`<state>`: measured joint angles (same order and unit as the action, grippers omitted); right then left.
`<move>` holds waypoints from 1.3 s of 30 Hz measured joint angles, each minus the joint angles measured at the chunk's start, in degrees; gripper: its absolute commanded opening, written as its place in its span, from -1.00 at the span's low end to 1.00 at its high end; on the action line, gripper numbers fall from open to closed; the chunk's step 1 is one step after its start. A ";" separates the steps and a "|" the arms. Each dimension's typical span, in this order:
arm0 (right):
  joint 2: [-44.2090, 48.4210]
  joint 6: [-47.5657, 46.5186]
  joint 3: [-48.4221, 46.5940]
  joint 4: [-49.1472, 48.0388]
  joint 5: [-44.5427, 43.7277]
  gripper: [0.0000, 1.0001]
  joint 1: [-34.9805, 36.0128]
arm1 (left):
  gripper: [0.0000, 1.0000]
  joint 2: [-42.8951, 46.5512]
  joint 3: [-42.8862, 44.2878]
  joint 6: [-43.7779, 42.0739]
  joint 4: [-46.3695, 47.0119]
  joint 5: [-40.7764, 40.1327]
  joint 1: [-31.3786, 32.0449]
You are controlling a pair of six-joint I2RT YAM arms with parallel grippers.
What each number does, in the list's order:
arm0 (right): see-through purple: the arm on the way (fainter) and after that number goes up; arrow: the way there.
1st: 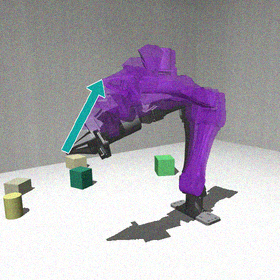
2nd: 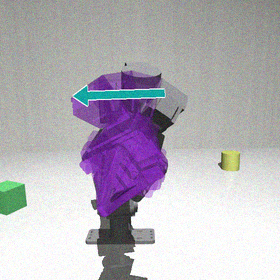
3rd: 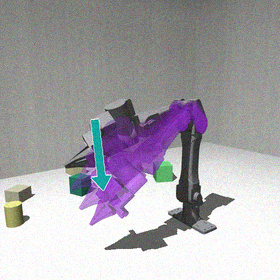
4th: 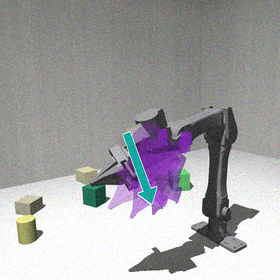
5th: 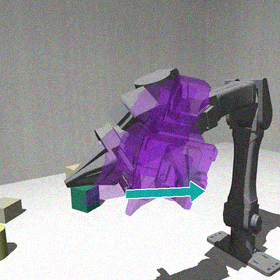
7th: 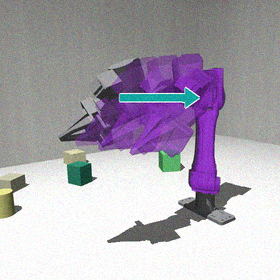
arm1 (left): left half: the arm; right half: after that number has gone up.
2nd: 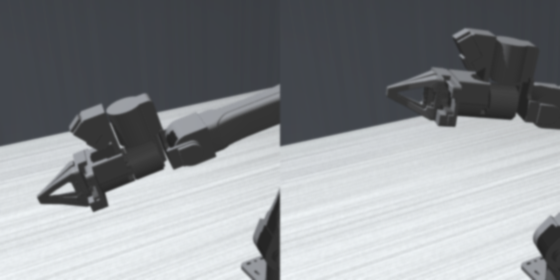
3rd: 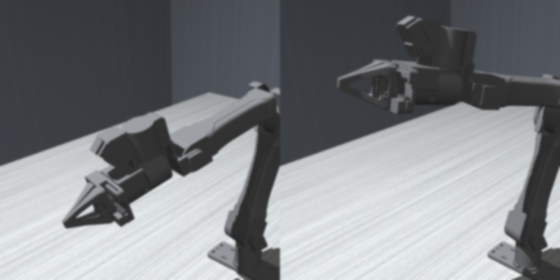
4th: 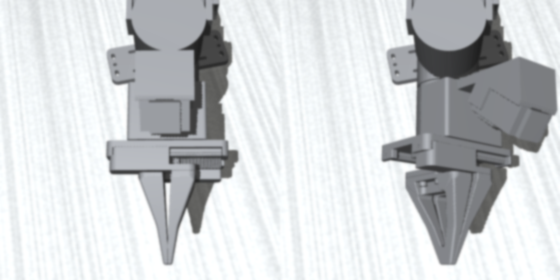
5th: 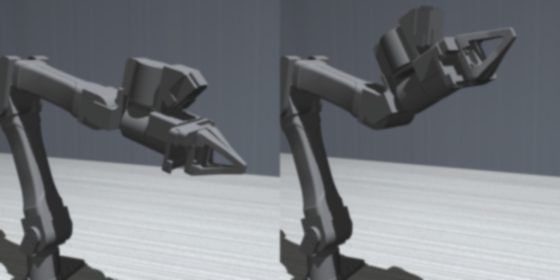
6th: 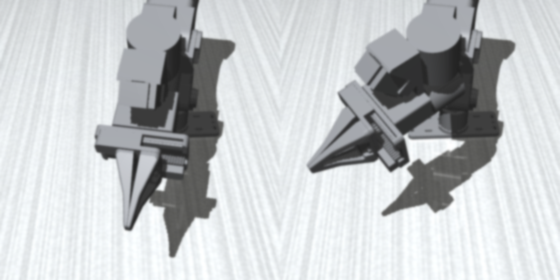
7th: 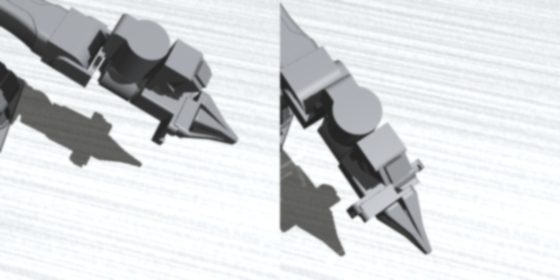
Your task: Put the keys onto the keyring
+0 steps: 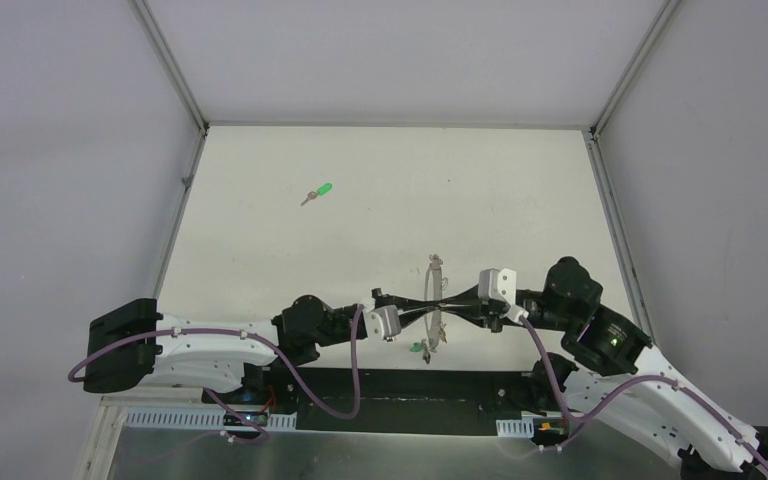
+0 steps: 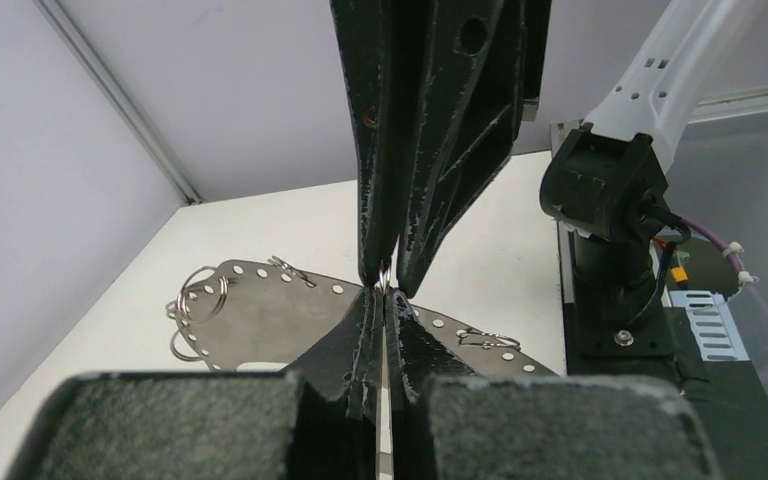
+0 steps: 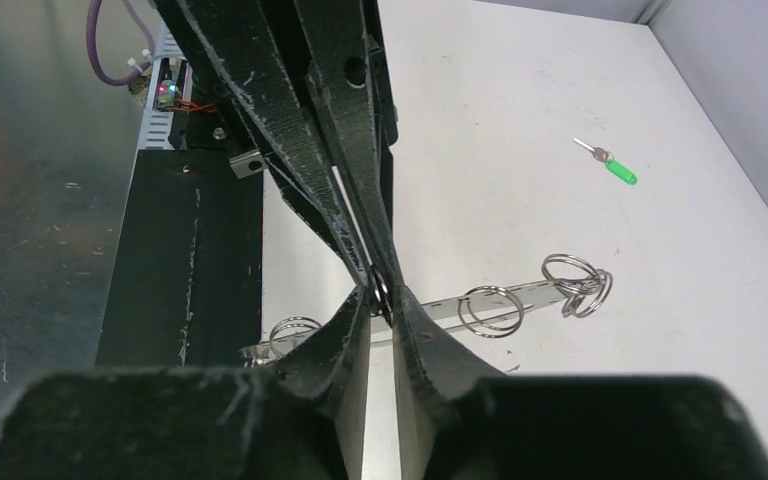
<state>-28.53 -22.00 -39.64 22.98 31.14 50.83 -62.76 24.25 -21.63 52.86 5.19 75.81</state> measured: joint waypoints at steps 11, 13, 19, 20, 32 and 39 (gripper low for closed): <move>-0.22 -0.74 0.02 0.68 -0.35 -1.00 0.07 | -0.72 -0.02 -0.42 0.04 0.17 0.52 0.00; -0.63 -0.85 -0.13 1.42 -0.35 -1.00 0.07 | -0.52 0.04 -0.42 -0.02 -0.61 0.48 0.00; -7.17 -0.85 -4.00 9.01 -1.73 -1.00 0.07 | -0.40 3.45 1.84 0.13 -12.76 -0.46 0.02; -8.20 -0.90 -4.76 10.08 -1.92 -1.00 0.07 | -0.33 3.89 2.86 0.11 -15.32 -0.63 0.00; -21.29 -2.56 -16.46 24.50 -5.22 -1.00 0.07 | -0.30 2.78 9.53 -0.11 -33.51 -2.43 0.00; -23.63 -3.72 -17.81 28.44 -5.60 -1.00 0.07 | -0.35 -0.74 10.32 1.09 -34.36 -3.76 0.00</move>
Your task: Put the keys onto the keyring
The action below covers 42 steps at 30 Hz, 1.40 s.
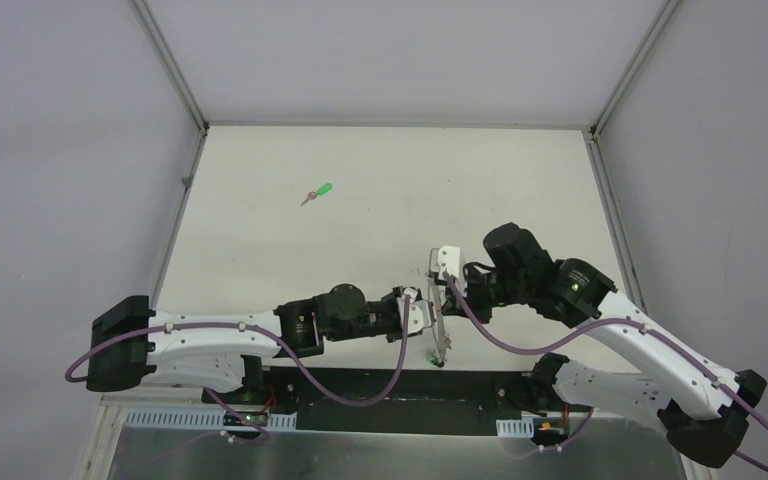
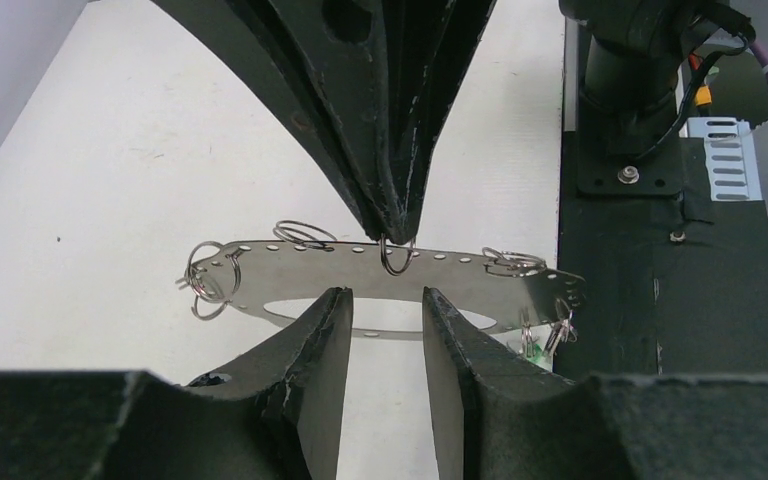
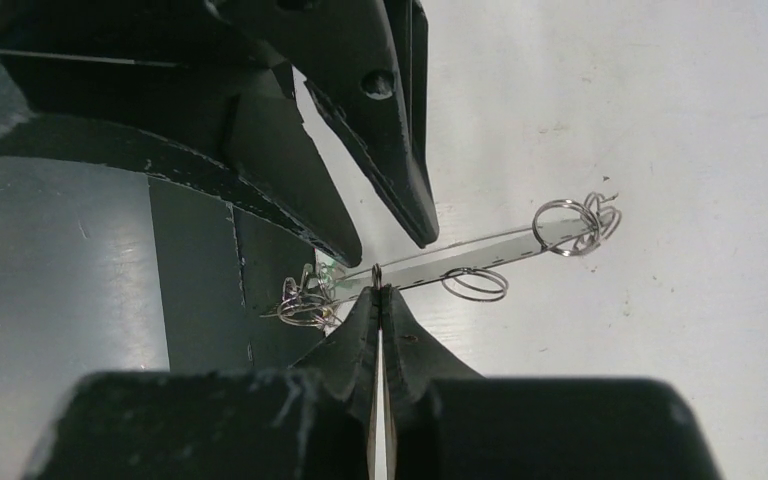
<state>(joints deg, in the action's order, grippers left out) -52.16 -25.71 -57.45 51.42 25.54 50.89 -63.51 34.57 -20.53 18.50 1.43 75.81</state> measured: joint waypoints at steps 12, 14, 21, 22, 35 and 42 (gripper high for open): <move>0.63 -0.35 0.02 -0.13 0.66 -1.00 0.00 | -0.67 -3.34 0.76 1.05 4.00 0.85 0.00; 0.68 -0.39 0.04 -0.11 0.66 -1.00 0.00 | -0.69 -3.41 0.79 1.16 4.09 1.38 0.00; 0.96 -0.72 0.15 0.09 1.11 -1.00 0.00 | -0.93 -3.43 0.79 1.73 4.33 1.84 -0.07; 0.96 -0.81 0.15 0.20 1.33 -1.00 0.00 | -0.82 -3.43 0.79 1.75 4.35 1.86 -0.04; 1.22 -1.46 0.98 0.17 1.92 -1.00 0.00 | -1.00 -3.41 0.79 2.56 5.44 3.13 -0.04; 2.25 -0.50 1.53 -0.98 1.05 0.03 0.00 | -1.00 -3.41 0.76 3.50 5.51 2.89 0.00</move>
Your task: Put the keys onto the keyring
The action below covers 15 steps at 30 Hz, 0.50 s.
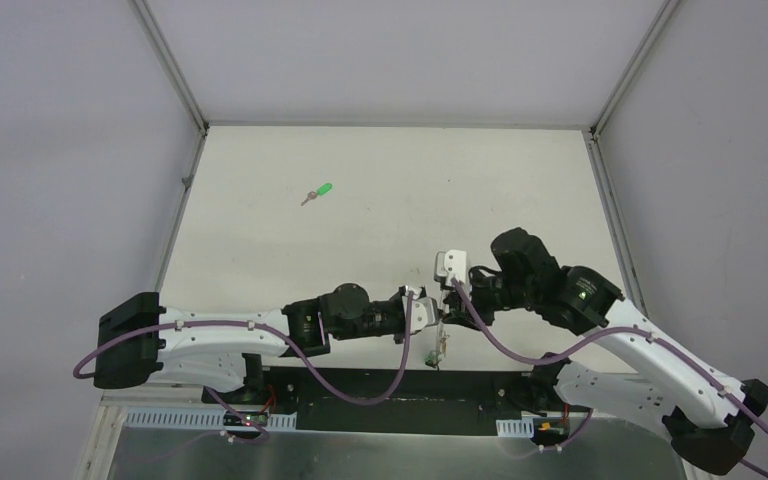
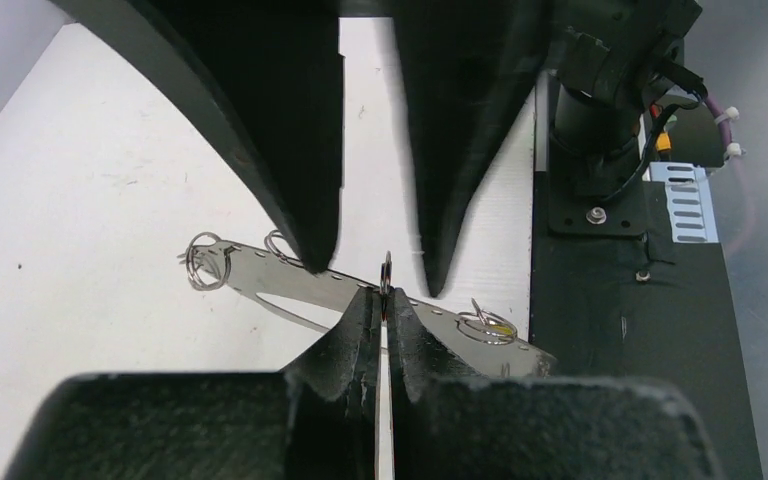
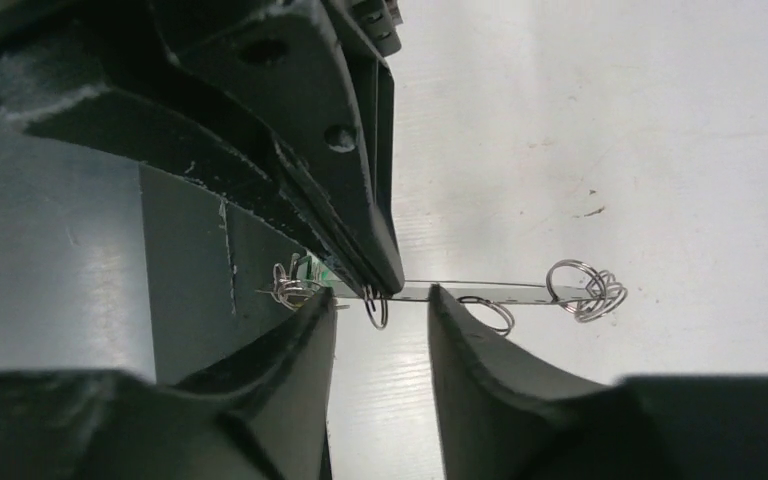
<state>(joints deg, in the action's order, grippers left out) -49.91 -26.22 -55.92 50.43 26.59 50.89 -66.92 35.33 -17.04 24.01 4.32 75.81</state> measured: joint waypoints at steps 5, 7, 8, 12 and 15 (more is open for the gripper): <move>8.46 0.81 6.62 -5.79 -2.14 0.23 0.00 | -1.00 1.09 -2.23 1.20 3.65 -1.84 -0.02; 13.70 1.20 10.45 -8.61 -2.67 0.21 0.00 | -1.00 2.19 -4.42 1.42 7.04 -2.38 0.00; 15.56 1.38 11.78 -9.60 -2.89 0.18 0.00 | -1.00 2.58 -5.51 1.46 8.90 -2.45 0.00; 22.60 2.71 16.26 -14.78 -3.41 -0.01 0.00 | -1.00 2.97 -9.01 1.20 16.35 -1.31 -0.02; 24.00 3.69 17.64 -18.03 -3.06 -0.29 0.00 | -1.00 2.97 -10.60 0.44 21.14 1.05 0.00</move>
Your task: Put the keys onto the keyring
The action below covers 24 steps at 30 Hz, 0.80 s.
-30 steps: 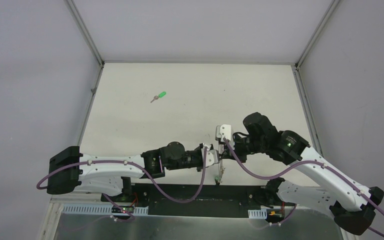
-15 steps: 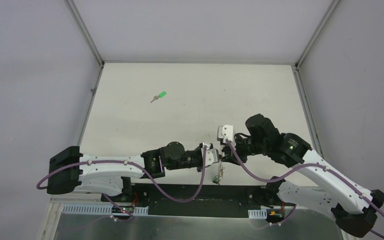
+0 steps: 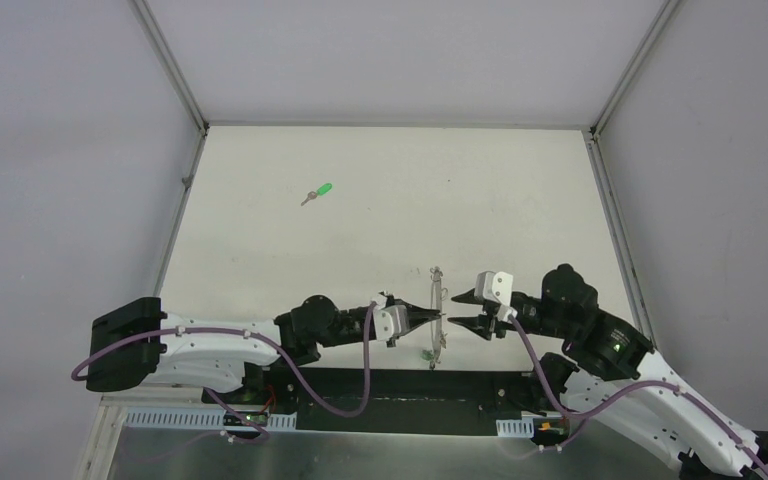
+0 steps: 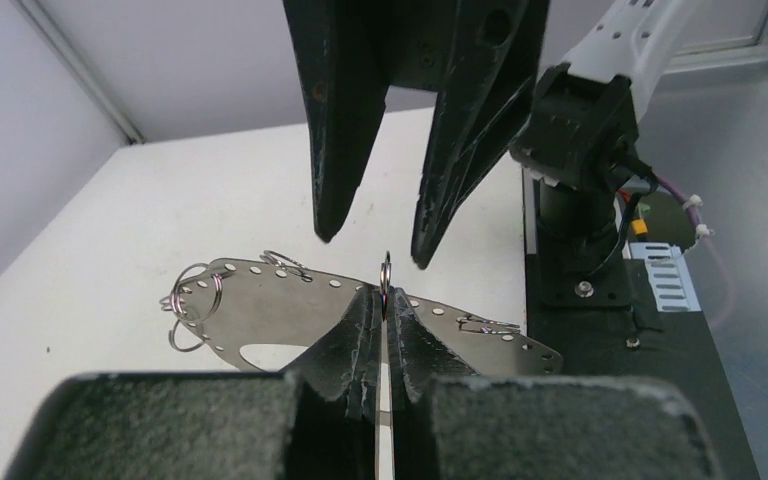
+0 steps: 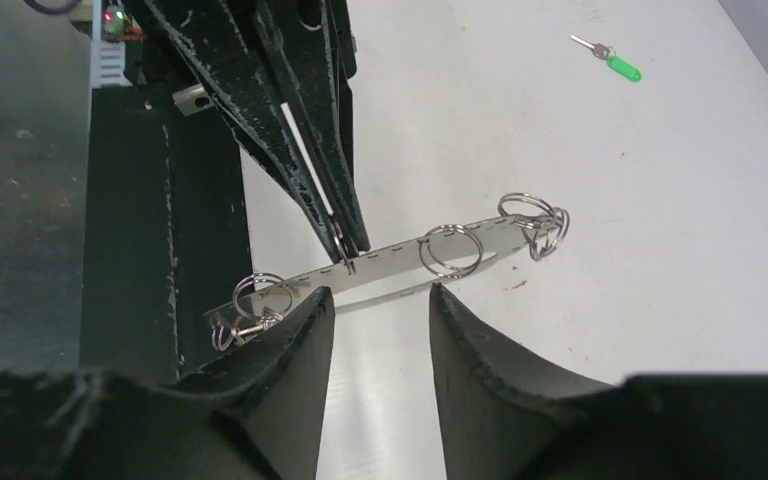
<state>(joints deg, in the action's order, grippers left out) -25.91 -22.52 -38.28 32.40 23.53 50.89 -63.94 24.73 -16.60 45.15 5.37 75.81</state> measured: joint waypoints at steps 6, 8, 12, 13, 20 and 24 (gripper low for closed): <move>0.44 1.16 1.42 -5.38 2.78 -0.44 0.00 | -1.00 0.00 -1.68 -2.51 8.50 4.20 0.00; 1.18 1.25 1.92 -6.78 3.34 -0.44 0.00 | -1.00 0.00 -1.99 -3.15 10.51 5.35 0.00; 2.93 1.31 2.49 -8.48 4.96 -0.39 0.00 | -1.00 0.00 -2.10 -4.02 12.44 6.91 0.00; 3.30 1.36 2.54 -8.85 5.44 -0.38 0.00 | -1.00 0.00 -2.12 -4.09 12.81 7.04 0.00; 3.74 1.49 2.54 -10.03 8.11 -0.33 0.00 | -1.00 -0.02 -2.19 -4.52 14.49 7.19 0.00; 3.34 1.53 2.54 -10.40 8.92 -0.33 -0.02 | -1.00 -0.02 -2.21 -4.68 14.49 7.19 -0.02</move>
<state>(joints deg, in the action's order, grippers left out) -22.57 -20.99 -35.75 22.00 32.45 50.87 -63.96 22.52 -21.28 59.64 12.56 75.79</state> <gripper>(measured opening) 0.335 0.012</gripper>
